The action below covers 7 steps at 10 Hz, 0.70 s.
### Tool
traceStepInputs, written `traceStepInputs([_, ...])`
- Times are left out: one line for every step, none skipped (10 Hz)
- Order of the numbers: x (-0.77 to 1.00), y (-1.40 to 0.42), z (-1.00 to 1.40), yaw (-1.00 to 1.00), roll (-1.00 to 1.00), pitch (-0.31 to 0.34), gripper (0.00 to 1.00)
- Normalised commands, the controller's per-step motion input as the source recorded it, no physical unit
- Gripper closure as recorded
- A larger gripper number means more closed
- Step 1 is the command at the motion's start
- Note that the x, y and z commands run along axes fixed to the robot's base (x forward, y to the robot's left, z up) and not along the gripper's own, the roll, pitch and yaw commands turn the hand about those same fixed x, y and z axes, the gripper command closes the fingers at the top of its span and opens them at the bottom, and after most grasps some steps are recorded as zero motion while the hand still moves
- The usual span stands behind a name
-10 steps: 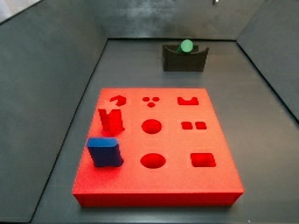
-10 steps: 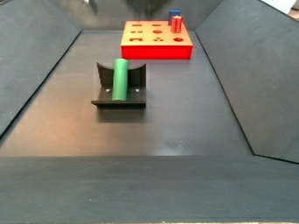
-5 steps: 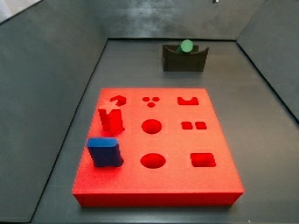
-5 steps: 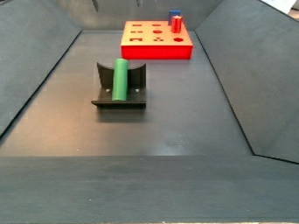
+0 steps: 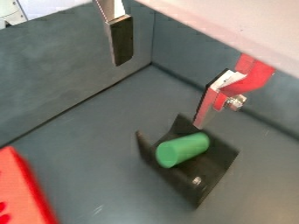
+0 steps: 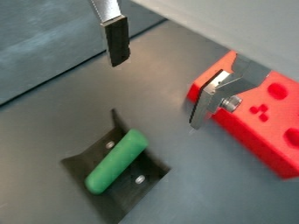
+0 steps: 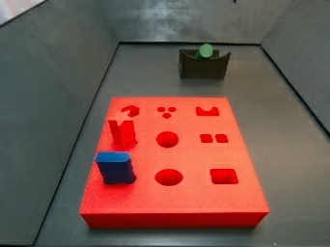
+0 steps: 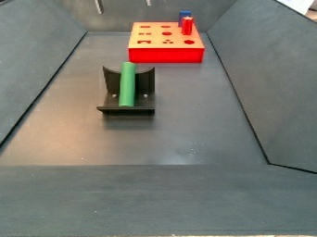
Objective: Pick up the round object. Move up. Place the round object on the fixture. Regrasp the round object. Move to above the board. Insert the round object.
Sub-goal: Regrasp the round object.
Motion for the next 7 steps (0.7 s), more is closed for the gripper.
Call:
traceStepInputs([-0.04,-0.02,0.00,0.03,1.00,-0.057,0.00])
traceStepInputs([-0.04,-0.02,0.00,0.03,1.00,-0.060,0.00])
traceStepInputs([-0.03,-0.01,0.01,0.03,1.00,-0.061,0.00])
traceStepInputs([-0.02,-0.02,0.02,0.03,1.00,-0.058,0.00])
traceStepInputs([-0.01,-0.02,0.01,0.03,1.00,-0.054,0.00])
traceStepInputs([0.01,-0.02,0.00,0.02,1.00,-0.048,0.00])
traceStepInputs([0.02,-0.02,-0.01,0.02,1.00,-0.044,0.00])
